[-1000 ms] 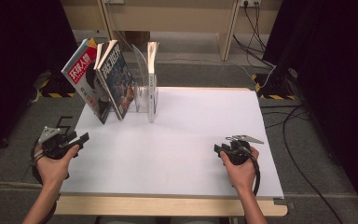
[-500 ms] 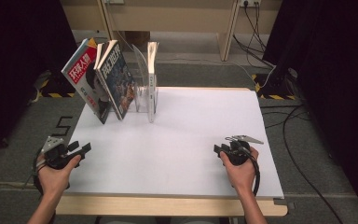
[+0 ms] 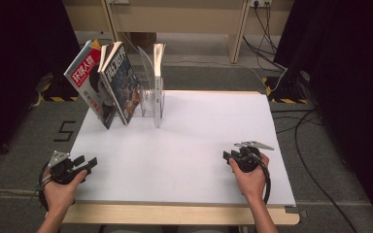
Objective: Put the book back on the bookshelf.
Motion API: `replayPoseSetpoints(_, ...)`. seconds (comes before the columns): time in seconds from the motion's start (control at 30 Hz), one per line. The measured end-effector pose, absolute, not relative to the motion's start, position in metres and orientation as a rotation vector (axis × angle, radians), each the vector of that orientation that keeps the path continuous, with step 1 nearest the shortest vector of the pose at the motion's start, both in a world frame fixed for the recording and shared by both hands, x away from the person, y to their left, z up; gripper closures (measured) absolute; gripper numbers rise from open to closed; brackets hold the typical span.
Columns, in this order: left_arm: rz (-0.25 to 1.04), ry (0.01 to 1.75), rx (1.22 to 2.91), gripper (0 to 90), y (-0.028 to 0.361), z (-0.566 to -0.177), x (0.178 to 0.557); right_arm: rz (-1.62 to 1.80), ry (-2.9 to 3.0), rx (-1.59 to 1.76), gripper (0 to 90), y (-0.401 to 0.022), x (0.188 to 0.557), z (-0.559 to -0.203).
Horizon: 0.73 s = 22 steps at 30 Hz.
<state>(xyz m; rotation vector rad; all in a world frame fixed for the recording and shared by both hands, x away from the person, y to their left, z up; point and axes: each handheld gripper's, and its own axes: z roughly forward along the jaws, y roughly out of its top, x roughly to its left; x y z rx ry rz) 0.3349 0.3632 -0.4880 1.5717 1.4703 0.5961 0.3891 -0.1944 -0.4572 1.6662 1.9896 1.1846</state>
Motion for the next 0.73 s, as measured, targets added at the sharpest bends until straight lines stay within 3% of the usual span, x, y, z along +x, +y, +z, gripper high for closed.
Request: replayPoseSetpoints(0.73,0.573,1.439,1.592,41.5,0.3537,-0.4977,0.3284,1.15,1.993,1.664,57.7,-0.1937,0.388,-0.4623)
